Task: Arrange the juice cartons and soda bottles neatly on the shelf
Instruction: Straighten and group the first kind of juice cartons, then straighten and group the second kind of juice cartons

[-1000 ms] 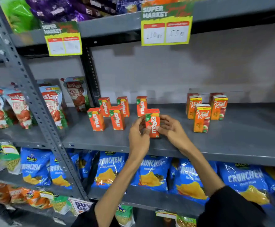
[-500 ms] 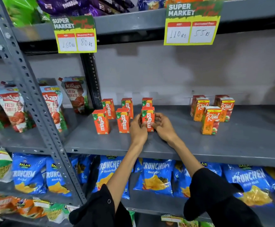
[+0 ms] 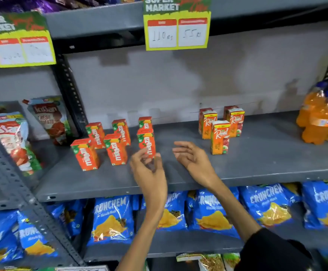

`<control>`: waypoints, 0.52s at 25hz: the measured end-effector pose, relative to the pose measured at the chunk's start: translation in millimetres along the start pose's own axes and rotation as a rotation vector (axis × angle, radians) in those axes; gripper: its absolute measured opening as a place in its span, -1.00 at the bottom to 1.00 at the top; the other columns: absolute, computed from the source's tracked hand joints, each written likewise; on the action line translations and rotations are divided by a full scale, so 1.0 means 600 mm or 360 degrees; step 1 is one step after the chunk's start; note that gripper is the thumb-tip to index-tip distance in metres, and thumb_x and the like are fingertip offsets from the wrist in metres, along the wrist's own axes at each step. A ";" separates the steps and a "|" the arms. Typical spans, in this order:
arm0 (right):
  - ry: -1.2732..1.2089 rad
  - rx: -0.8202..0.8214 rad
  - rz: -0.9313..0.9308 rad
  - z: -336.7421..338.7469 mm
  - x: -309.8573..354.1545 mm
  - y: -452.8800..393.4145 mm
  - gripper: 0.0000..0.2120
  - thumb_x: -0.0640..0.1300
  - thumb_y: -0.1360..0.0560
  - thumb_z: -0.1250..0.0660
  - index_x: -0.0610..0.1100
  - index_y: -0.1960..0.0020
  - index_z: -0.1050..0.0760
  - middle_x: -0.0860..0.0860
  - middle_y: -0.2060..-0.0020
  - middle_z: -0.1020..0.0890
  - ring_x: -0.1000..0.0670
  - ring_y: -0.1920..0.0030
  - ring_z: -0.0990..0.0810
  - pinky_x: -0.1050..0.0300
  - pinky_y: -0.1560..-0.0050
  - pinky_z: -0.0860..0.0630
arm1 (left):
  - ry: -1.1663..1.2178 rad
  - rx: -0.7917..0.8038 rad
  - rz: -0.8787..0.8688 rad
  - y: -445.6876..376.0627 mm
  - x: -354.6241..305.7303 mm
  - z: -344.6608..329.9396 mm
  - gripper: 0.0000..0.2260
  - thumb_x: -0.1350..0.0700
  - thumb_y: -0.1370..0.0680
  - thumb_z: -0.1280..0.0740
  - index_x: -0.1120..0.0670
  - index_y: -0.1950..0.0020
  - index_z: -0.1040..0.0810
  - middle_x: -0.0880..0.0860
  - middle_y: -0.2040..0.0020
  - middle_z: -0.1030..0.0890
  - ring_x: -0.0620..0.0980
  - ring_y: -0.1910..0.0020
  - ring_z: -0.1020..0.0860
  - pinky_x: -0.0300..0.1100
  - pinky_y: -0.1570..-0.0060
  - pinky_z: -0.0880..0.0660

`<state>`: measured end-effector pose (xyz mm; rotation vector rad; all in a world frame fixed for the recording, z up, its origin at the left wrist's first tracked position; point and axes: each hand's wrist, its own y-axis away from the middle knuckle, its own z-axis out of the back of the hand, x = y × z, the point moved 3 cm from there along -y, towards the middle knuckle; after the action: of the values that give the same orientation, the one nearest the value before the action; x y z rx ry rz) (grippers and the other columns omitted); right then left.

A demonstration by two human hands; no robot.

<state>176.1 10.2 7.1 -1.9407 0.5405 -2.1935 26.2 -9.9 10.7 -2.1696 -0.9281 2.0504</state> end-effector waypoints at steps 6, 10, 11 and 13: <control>0.0061 -0.0555 0.0233 0.211 0.012 0.081 -0.86 -0.27 -0.55 -0.35 -0.06 0.03 -0.62 -0.02 0.16 -0.73 -0.03 0.09 -0.73 0.12 -0.02 -0.64 | 0.0273 0.0463 0.0058 0.143 -0.048 -0.161 -0.79 0.26 -0.59 -0.40 -0.08 0.02 -0.56 -0.11 0.18 -0.64 -0.22 0.26 -0.56 -0.37 0.20 -0.49; 0.0291 -0.0864 0.0242 0.401 0.008 0.105 -0.84 -0.27 -0.56 -0.32 -0.05 0.03 -0.61 -0.01 0.19 -0.70 -0.03 0.17 -0.69 0.14 0.07 -0.62 | 0.0312 0.0742 0.0106 0.244 -0.075 -0.305 -0.84 0.27 -0.59 -0.40 -0.01 0.02 -0.58 -0.10 0.21 -0.63 -0.16 0.23 -0.58 -0.37 0.19 -0.51; 0.0380 -0.0927 0.0239 0.448 0.006 0.108 -0.85 -0.27 -0.56 -0.32 -0.06 0.01 -0.61 -0.03 0.18 -0.70 -0.04 0.17 -0.68 0.16 0.08 -0.60 | 0.0323 0.0776 0.0137 0.268 -0.082 -0.341 -0.86 0.27 -0.59 -0.40 0.02 -0.02 -0.59 -0.08 0.20 -0.63 -0.13 0.22 -0.58 -0.35 0.18 -0.52; 0.0538 -0.1089 0.0207 0.547 0.002 0.116 -0.87 -0.26 -0.55 -0.31 -0.11 -0.01 -0.61 -0.03 0.17 -0.69 -0.04 0.17 -0.67 0.31 0.09 -0.54 | 0.0322 0.0857 0.0176 0.318 -0.095 -0.418 -0.86 0.28 -0.58 -0.39 0.10 -0.10 -0.60 -0.03 0.18 -0.62 -0.10 0.22 -0.56 -0.32 0.18 -0.52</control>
<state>490.5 -107.0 12.2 -1.6955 1.5964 -2.4646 334.4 -95.8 21.0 -2.0963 -0.2017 1.7974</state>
